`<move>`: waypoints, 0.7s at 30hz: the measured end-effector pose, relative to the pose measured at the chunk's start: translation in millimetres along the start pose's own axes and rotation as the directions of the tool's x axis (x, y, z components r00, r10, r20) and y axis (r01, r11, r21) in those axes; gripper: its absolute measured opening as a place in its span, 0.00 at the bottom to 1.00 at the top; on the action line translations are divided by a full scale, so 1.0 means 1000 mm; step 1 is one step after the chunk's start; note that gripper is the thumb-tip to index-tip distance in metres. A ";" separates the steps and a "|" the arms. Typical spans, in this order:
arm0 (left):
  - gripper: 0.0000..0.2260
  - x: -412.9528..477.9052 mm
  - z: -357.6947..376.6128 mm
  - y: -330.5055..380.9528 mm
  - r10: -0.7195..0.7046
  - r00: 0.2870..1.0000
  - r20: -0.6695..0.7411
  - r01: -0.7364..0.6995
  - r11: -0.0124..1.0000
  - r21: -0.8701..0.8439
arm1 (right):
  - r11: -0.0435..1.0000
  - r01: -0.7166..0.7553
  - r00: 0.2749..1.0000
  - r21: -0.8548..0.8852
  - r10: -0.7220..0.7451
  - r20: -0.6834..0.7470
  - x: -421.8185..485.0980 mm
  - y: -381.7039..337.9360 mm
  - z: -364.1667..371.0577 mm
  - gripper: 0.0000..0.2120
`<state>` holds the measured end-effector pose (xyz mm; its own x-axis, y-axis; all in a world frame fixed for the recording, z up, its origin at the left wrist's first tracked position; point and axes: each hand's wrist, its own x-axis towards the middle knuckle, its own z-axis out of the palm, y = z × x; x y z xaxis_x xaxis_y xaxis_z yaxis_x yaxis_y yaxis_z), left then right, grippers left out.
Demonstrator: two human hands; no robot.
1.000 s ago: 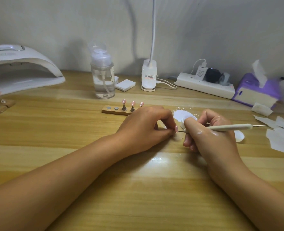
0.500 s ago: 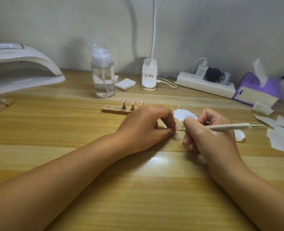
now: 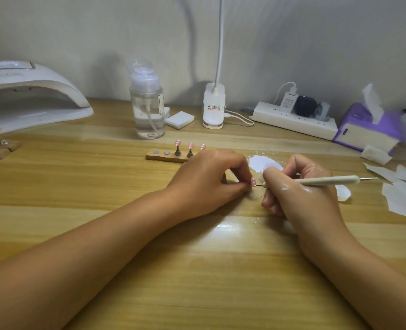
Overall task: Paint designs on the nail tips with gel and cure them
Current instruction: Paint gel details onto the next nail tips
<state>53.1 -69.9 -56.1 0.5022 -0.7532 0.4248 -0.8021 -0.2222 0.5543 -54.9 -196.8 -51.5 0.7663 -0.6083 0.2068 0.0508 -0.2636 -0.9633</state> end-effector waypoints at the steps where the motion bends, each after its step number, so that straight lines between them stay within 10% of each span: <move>1: 0.03 0.000 0.000 0.000 0.001 1.000 0.001 -0.001 1.000 -0.001 | 1.000 -0.004 1.000 0.008 0.004 -0.008 0.000 0.000 0.000 0.09; 21: 0.05 -0.001 -0.001 0.002 -0.010 1.000 0.004 0.010 1.000 -0.011 | 1.000 -0.003 1.000 -0.009 0.003 0.000 0.001 0.001 0.000 0.10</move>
<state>51.6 -69.5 -54.9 0.5090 -0.7533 0.4166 -0.7935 -0.2229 0.5663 -54.1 -197.7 -52.1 0.7666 -0.6089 0.2037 0.0425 -0.2685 -0.9623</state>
